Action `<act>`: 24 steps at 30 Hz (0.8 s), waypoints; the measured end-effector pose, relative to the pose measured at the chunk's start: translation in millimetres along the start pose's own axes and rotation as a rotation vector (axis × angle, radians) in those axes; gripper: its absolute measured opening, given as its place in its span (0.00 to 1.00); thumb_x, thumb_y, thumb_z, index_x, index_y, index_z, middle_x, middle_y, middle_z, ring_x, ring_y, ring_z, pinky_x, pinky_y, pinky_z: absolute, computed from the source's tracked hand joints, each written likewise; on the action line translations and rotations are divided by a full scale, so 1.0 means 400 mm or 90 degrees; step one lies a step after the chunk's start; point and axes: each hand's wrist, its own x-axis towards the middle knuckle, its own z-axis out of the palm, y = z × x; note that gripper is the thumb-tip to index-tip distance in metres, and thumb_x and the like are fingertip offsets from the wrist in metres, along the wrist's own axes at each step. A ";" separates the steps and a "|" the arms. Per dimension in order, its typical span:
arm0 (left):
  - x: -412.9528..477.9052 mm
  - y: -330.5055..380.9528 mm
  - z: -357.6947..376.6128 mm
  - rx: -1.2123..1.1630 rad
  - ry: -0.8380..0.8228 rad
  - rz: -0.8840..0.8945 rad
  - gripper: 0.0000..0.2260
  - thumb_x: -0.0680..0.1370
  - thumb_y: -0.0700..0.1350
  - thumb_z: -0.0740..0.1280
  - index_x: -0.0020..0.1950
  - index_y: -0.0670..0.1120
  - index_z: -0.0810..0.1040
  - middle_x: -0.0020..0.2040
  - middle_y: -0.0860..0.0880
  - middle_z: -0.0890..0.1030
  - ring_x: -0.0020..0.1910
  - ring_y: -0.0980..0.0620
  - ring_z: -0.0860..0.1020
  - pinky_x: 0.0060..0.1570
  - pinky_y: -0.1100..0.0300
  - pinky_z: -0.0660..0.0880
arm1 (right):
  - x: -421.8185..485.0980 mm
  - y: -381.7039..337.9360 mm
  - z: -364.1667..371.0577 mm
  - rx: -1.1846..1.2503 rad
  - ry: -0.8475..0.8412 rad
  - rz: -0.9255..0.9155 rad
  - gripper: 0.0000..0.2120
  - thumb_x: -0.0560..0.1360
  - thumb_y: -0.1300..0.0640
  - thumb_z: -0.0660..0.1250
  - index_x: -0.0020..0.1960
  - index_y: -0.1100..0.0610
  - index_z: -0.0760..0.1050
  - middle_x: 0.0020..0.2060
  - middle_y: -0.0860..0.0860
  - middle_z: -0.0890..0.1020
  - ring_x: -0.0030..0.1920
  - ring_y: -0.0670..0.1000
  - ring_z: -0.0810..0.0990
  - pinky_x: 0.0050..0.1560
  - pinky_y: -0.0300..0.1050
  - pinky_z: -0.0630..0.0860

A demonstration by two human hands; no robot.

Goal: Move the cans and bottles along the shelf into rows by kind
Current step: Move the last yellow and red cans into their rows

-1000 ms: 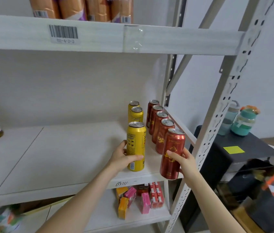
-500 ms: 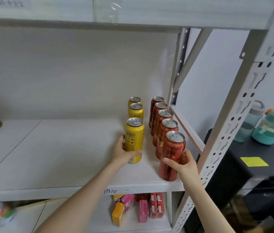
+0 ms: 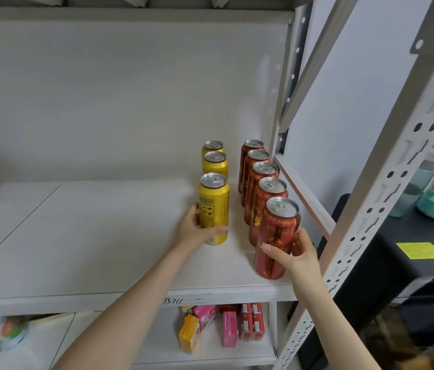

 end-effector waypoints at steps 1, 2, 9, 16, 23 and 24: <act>0.002 -0.001 -0.001 0.002 0.003 -0.002 0.30 0.63 0.38 0.82 0.61 0.48 0.75 0.57 0.49 0.82 0.53 0.53 0.83 0.49 0.59 0.81 | 0.001 0.002 0.000 0.003 0.002 -0.003 0.24 0.57 0.47 0.80 0.50 0.38 0.76 0.48 0.40 0.84 0.50 0.41 0.82 0.47 0.41 0.75; 0.006 -0.002 -0.001 0.005 0.008 -0.003 0.30 0.63 0.39 0.82 0.61 0.48 0.74 0.57 0.49 0.82 0.53 0.53 0.83 0.50 0.56 0.81 | 0.003 0.004 0.000 0.006 0.004 -0.004 0.23 0.58 0.49 0.80 0.51 0.40 0.76 0.48 0.42 0.84 0.50 0.42 0.82 0.48 0.41 0.76; 0.064 -0.002 0.001 0.009 0.015 -0.003 0.35 0.62 0.38 0.83 0.64 0.43 0.70 0.59 0.44 0.81 0.55 0.48 0.82 0.56 0.47 0.80 | 0.006 0.009 0.001 0.010 -0.001 -0.011 0.25 0.57 0.47 0.80 0.52 0.41 0.77 0.49 0.43 0.84 0.50 0.43 0.83 0.48 0.41 0.76; 0.098 -0.013 -0.004 -0.010 0.005 -0.004 0.33 0.63 0.37 0.82 0.63 0.43 0.71 0.58 0.44 0.83 0.52 0.49 0.84 0.53 0.50 0.81 | 0.010 0.018 -0.001 -0.001 -0.009 -0.012 0.22 0.59 0.49 0.80 0.50 0.37 0.76 0.50 0.42 0.84 0.52 0.42 0.82 0.48 0.40 0.76; 0.106 -0.020 -0.015 -0.003 -0.016 -0.007 0.33 0.62 0.39 0.83 0.63 0.44 0.72 0.58 0.46 0.83 0.53 0.50 0.84 0.53 0.51 0.81 | 0.006 0.018 0.002 -0.002 -0.006 -0.009 0.22 0.60 0.49 0.79 0.50 0.37 0.76 0.50 0.42 0.84 0.52 0.42 0.82 0.46 0.37 0.76; 0.105 -0.020 -0.014 0.000 -0.016 -0.006 0.32 0.63 0.38 0.82 0.63 0.44 0.72 0.58 0.46 0.83 0.53 0.51 0.84 0.52 0.53 0.81 | 0.004 0.019 0.003 -0.001 -0.004 -0.007 0.22 0.60 0.49 0.79 0.51 0.38 0.76 0.50 0.42 0.84 0.52 0.42 0.82 0.47 0.38 0.76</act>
